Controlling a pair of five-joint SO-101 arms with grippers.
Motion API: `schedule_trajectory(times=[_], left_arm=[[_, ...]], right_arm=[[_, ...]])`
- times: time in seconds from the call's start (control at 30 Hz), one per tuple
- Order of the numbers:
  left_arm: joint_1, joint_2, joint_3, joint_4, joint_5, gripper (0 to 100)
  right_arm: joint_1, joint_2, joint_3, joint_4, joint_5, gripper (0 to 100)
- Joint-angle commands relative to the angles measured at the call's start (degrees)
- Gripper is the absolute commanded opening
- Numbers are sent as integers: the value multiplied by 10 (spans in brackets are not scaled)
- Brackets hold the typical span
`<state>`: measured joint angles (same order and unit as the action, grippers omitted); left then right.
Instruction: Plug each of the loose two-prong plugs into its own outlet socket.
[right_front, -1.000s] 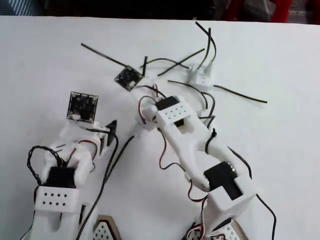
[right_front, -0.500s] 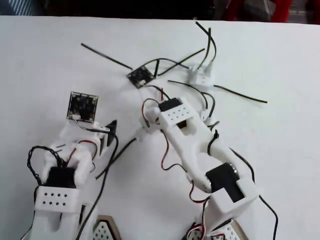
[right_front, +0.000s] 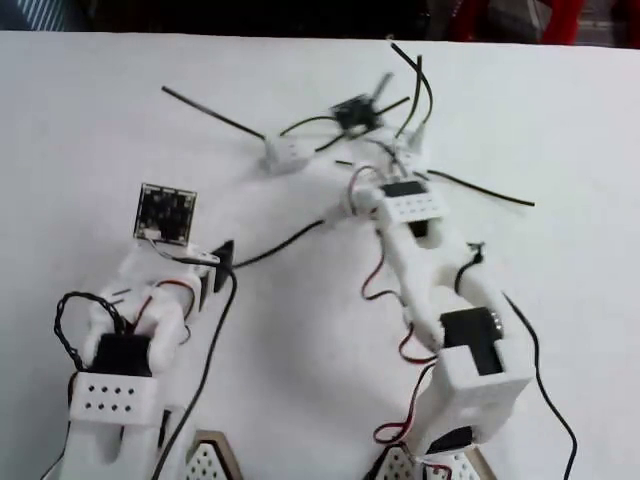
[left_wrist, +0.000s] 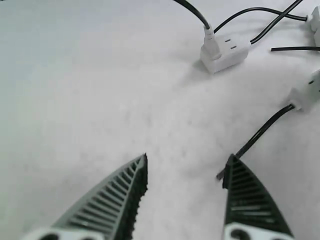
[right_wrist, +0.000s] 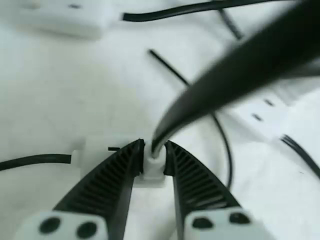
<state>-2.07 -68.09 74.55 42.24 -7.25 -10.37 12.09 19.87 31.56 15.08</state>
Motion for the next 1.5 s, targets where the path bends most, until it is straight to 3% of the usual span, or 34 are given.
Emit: schedule_trajectory(times=[0.0,0.13,0.27,0.67,1.0,1.23,1.47], left_arm=[[-2,-12,-4,-13,1,247],[0,-13,8,-30,1,248],[-1,-13,28,-65,1,246],[0,-13,33,-67,1,248],[14,-13,76,-145,5,247],[36,-13,102,-192,3,245],[30,-59,115,-178,7,245]], right_arm=[[9,-22,-20,-12,-45,77],[0,-51,-27,44,-59,163],[-1,-101,-20,95,-59,163],[-20,-364,111,252,-54,162],[-80,-487,317,167,-54,18],[-80,-589,441,71,-58,19],[-79,-729,528,29,-58,19]])
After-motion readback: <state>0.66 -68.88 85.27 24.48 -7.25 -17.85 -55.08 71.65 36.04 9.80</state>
